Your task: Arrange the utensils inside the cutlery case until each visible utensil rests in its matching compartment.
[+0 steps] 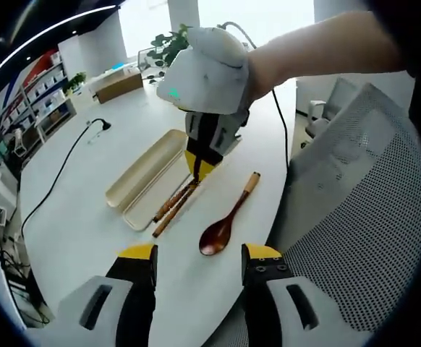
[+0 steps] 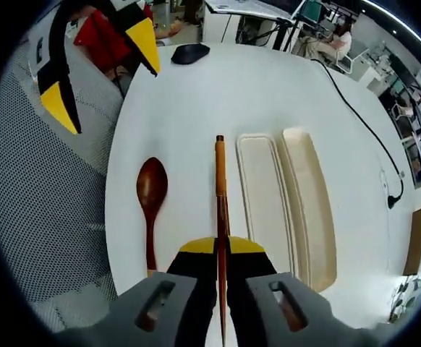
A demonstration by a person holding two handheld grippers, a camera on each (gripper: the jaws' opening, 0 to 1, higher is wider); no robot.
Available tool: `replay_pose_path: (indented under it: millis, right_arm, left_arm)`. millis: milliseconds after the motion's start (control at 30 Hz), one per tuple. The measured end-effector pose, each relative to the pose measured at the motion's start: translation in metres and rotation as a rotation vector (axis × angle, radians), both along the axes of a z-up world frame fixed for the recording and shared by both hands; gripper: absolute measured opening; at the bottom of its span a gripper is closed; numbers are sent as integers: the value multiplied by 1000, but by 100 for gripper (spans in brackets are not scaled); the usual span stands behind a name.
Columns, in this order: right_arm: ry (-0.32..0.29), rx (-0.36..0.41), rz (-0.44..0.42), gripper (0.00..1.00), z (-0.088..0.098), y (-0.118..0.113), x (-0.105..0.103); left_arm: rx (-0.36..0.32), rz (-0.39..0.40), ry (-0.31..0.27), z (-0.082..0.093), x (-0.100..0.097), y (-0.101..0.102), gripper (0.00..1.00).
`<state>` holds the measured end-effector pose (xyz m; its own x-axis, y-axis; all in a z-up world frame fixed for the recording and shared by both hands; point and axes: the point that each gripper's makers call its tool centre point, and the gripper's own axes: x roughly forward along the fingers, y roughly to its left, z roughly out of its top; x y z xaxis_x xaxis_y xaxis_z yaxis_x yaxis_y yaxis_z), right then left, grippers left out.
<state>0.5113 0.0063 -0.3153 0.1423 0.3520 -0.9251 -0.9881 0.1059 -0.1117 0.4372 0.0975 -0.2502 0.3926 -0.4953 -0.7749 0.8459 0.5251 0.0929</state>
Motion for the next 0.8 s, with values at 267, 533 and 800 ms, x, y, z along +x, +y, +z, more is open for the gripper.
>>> replay_pose_path:
  millis: [267,533,800]
  right_arm:
    - [-27,2,-16,0,9,-5,16]
    - [-60,6,-20,0,22,-7,35]
    - [-87,-10,-18,0,21,-9,54]
  left_arm:
    - [-2,2,-1,1,0,1,48]
    - [4,-2,3,-1,0,1,48]
    - [8,-7,10,-3,-3,-1,47]
